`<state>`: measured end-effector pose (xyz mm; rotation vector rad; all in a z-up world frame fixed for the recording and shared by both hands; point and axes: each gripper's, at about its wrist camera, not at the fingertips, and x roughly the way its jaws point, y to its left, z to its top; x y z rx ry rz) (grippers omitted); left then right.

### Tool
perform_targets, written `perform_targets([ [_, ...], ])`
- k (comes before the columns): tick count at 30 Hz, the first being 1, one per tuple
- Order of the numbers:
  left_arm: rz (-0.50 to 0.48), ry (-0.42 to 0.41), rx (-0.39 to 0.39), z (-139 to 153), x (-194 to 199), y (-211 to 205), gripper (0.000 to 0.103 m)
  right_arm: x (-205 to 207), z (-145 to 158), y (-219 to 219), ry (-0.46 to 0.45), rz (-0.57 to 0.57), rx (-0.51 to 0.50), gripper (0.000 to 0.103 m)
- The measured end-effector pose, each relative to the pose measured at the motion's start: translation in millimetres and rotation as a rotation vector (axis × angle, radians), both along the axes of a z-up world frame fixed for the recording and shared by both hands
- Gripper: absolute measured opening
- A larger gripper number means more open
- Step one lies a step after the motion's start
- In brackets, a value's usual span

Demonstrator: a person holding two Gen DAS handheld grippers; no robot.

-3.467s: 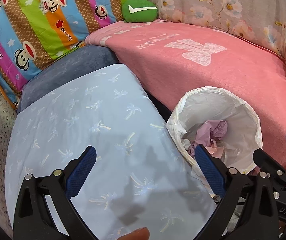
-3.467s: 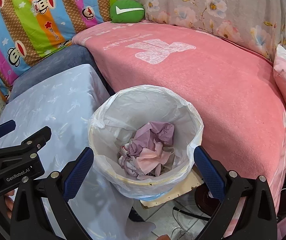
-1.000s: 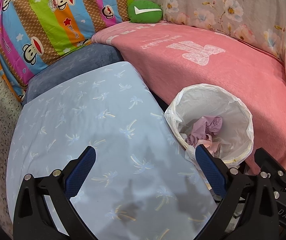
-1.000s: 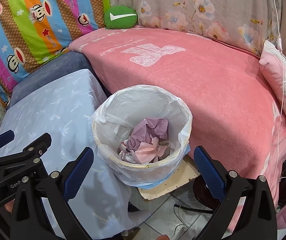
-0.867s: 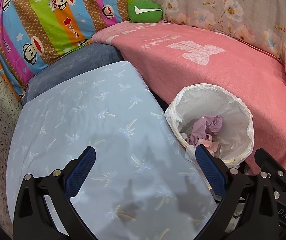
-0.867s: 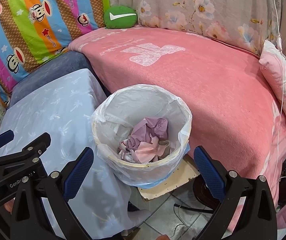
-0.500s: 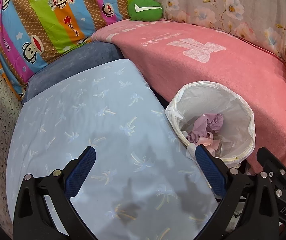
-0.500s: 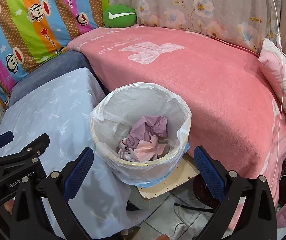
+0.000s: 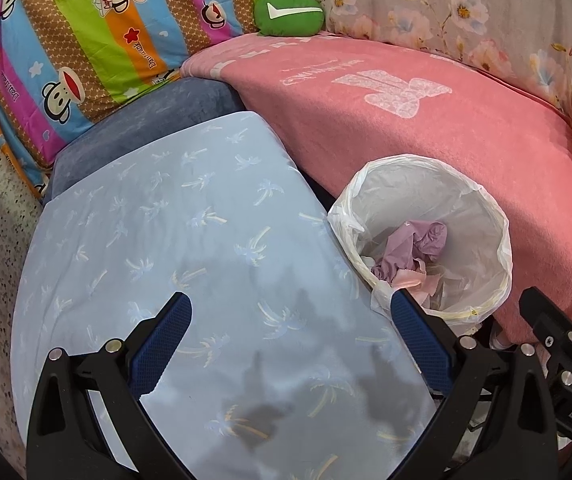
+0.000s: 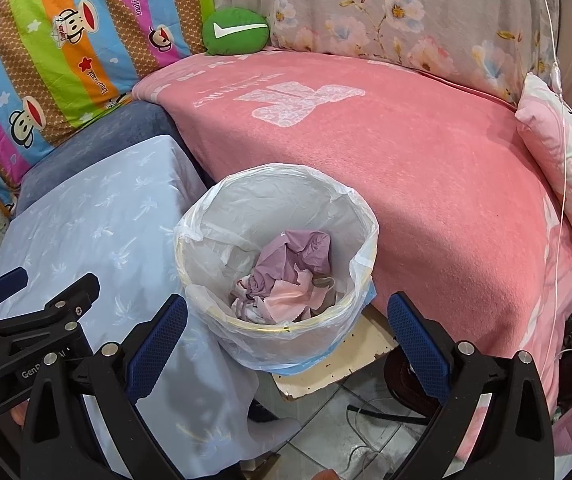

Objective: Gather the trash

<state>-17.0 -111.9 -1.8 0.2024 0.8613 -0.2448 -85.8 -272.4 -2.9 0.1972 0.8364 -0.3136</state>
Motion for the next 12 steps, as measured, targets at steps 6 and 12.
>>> perform_targets([
  [6, -0.001, 0.004, 0.011, -0.1, 0.8, -0.5, 0.096, 0.1, -0.3, -1.1, -0.001, -0.001, 0.001, 0.098],
  [12, -0.013, 0.004, 0.012, 0.3, 1.8, -1.9, 0.096, 0.4, 1.0, -1.3, -0.003, -0.002, 0.0, 0.098],
])
